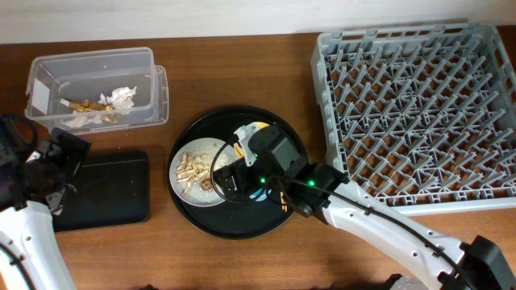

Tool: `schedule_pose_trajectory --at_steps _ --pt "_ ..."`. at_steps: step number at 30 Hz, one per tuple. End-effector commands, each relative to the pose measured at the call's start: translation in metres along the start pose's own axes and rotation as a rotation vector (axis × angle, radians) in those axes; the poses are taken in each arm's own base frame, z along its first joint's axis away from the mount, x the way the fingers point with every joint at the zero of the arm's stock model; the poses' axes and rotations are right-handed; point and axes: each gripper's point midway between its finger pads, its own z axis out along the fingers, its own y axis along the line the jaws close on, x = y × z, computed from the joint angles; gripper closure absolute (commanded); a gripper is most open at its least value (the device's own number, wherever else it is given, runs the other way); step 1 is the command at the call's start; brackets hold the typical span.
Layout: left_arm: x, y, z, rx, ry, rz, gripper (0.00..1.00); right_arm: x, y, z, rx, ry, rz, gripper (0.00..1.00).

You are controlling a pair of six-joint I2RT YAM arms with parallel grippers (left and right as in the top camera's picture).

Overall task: Sort waste into correct bins and load items into the dishwasher rack
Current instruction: 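Reach right gripper to the blue cup on the round tray and grasp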

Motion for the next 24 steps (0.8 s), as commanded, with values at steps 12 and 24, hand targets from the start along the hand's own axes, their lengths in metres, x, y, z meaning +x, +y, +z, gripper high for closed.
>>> schedule_pose_trajectory --at_steps 12,24 --pt "-0.001 0.003 0.002 -0.013 0.000 -0.015 0.01 0.030 -0.038 0.017 0.202 0.104 0.169 0.02" --pt "-0.001 0.003 0.002 -0.013 0.000 -0.015 0.01 0.045 -0.040 0.015 0.222 0.161 0.164 0.47"
